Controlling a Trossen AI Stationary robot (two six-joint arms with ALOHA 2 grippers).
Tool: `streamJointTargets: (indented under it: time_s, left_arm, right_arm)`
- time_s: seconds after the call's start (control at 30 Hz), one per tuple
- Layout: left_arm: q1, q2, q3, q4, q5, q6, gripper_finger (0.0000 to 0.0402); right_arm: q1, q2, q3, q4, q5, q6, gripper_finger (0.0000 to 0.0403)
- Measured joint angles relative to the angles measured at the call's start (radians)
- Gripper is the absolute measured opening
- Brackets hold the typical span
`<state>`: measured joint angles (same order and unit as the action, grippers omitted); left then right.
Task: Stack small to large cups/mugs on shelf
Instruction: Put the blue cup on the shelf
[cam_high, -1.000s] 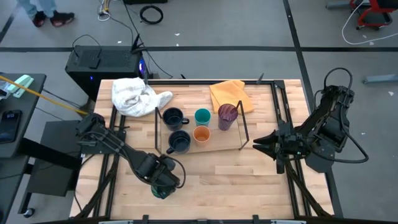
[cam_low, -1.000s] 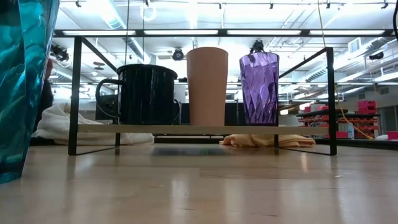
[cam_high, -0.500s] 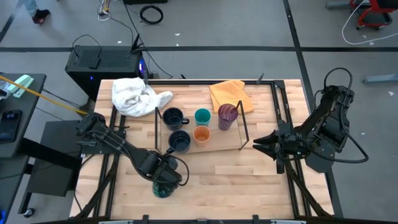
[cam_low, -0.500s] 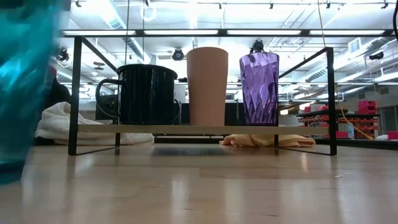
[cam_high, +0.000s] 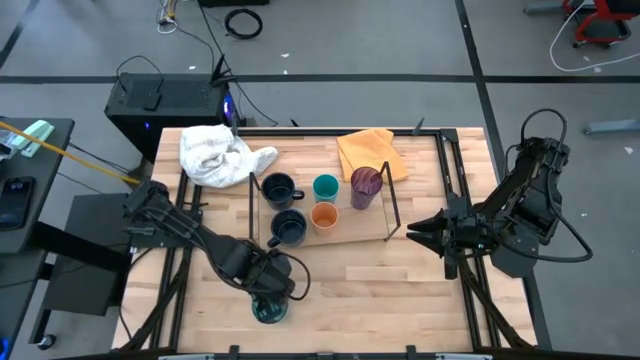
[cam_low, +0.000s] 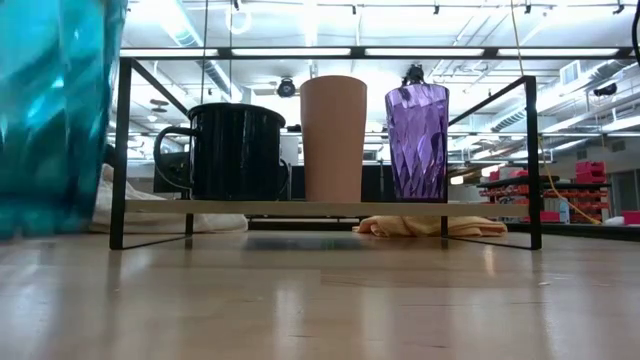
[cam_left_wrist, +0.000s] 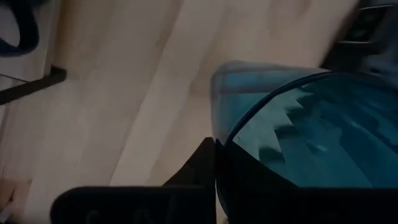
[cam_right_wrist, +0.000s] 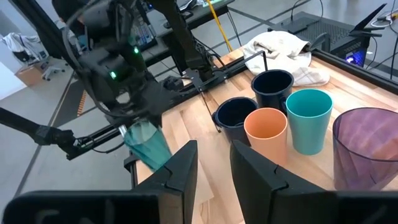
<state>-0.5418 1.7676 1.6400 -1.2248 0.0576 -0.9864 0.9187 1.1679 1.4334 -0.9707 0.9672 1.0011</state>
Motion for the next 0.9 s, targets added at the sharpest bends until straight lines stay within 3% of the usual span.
streamJointTargets:
  time_s: [0.27,0.47,0.67,0.9]
  left_arm:
    - [0.017,0.000,0.205,-0.111,-0.064,0.051,0.0012]
    - [0.096,0.000,0.372,-0.224,-0.087,0.167,0.0012]
    - [0.205,0.000,0.492,-0.217,-0.095,0.306,0.0012]
    - [0.326,0.001,0.508,-0.088,-0.066,0.444,0.0012]
  right_arm:
    - [0.000,0.000,0.000,-0.001,0.000,-0.007,0.0103]
    - [0.000,0.000,0.000,-0.001,0.000,-0.017,0.0103]
    - [0.004,0.000,0.000,-0.001,0.000,-0.014,0.0103]
    - [0.021,0.000,0.000,-0.001,0.000,-0.010,0.0103]
